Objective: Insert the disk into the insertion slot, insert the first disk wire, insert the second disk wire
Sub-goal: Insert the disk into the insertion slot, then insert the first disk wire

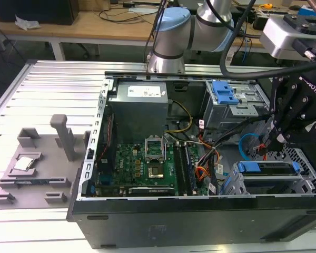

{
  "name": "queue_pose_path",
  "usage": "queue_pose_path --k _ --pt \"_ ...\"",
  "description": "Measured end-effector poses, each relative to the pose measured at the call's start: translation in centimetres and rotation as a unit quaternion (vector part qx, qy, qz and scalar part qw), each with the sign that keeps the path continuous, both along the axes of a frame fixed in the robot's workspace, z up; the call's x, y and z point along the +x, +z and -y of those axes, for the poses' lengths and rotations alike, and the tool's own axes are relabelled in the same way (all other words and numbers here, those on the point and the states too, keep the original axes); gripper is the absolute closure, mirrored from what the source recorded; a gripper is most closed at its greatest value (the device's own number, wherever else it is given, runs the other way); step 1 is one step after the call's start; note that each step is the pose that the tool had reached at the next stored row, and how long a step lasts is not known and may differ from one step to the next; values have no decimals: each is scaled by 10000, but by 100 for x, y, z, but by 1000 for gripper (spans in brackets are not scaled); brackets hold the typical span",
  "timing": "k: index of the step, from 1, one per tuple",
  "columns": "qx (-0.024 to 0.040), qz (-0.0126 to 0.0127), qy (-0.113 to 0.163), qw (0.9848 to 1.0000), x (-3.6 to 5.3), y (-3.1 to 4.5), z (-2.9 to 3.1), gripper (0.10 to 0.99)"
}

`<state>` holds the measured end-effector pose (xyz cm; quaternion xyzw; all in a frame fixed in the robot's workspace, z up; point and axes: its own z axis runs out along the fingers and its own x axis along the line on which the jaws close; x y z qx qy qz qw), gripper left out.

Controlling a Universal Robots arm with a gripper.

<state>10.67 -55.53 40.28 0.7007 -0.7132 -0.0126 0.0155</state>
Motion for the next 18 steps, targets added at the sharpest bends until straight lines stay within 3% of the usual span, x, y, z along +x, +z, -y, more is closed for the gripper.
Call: queue_pose_path --k 3,7,11,13,18 --pt "1 0 0 10000 15 -6 0 980" --pt "0 -6 0 10000 247 -88 -15 980" --pt "0 -17 1 10000 459 -160 -151 980" --pt "-1 -22 -55 10000 475 -257 -230 980" --pt "0 -22 -113 9999 476 -297 -277 980"
